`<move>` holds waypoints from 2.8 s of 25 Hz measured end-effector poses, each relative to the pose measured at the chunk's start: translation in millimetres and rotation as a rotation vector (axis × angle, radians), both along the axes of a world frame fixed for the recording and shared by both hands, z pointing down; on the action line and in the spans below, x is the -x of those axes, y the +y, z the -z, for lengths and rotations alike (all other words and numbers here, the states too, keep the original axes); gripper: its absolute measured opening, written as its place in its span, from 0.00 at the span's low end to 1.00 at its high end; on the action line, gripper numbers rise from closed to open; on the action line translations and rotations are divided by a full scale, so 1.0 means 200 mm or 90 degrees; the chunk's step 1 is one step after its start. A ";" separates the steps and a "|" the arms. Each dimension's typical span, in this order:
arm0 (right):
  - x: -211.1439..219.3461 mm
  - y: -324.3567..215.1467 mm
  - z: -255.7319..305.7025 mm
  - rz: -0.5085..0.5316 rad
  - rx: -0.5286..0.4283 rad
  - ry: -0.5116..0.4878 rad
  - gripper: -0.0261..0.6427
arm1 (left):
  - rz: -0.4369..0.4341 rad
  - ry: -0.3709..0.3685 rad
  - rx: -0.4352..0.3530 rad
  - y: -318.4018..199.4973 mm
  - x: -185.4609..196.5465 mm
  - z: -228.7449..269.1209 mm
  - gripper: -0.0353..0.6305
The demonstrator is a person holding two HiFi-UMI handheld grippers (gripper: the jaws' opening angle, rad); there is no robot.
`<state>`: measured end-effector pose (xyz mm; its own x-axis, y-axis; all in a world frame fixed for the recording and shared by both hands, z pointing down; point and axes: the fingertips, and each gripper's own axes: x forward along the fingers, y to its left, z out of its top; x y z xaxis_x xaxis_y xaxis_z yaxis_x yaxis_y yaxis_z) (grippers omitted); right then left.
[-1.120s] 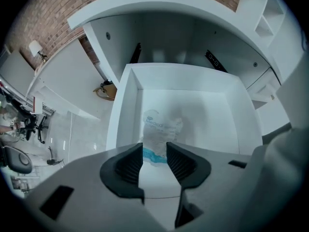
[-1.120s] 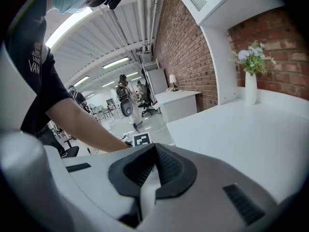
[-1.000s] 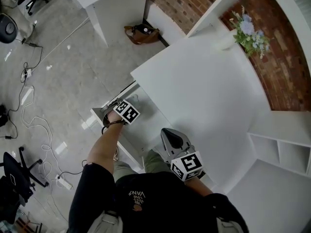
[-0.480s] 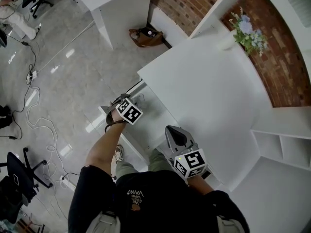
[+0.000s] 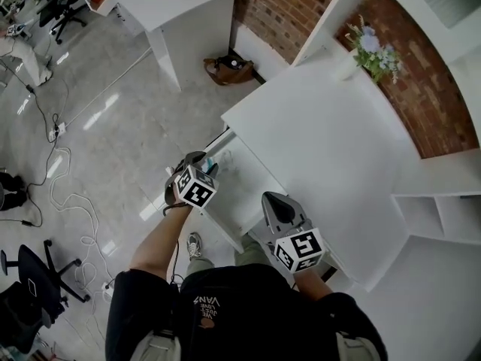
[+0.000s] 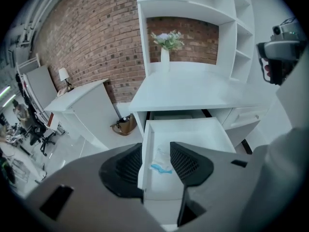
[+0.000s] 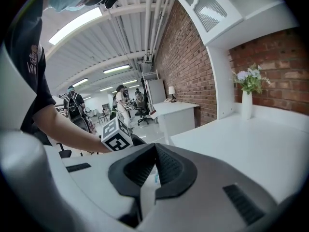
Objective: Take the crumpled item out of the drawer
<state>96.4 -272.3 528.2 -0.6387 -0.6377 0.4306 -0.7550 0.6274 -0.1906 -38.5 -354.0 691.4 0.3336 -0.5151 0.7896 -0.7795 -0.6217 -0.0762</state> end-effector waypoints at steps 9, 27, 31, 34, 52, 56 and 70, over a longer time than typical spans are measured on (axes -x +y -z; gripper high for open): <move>0.08 0.11 0.11 -0.047 -0.034 -0.006 0.04 | -0.011 0.078 -0.086 0.18 0.08 0.35 0.29; 0.19 0.38 0.28 -0.137 -0.097 -0.033 0.04 | -0.018 0.169 -0.209 0.63 0.23 0.89 0.09; 0.19 0.46 0.29 -0.156 -0.103 -0.034 0.04 | -0.028 0.177 -0.229 0.72 0.25 0.95 0.07; 0.20 0.51 0.30 -0.171 -0.107 -0.037 0.04 | -0.036 0.179 -0.241 0.80 0.28 0.97 0.07; 0.38 0.79 0.33 -0.201 -0.128 -0.042 0.04 | -0.052 0.209 -0.303 1.17 0.53 1.14 0.06; 0.41 0.84 0.32 -0.199 -0.127 -0.039 0.04 | -0.039 0.217 -0.309 1.23 0.58 1.13 0.06; 0.47 0.87 0.35 -0.192 -0.131 -0.036 0.04 | -0.014 0.228 -0.323 1.35 0.68 1.16 0.06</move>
<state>1.8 -97.4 458.6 -0.4275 -0.8706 0.2437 -0.9039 0.4075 -0.1300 -174.8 -84.1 459.4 0.5475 -0.7868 0.2850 -0.7986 -0.5930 -0.1029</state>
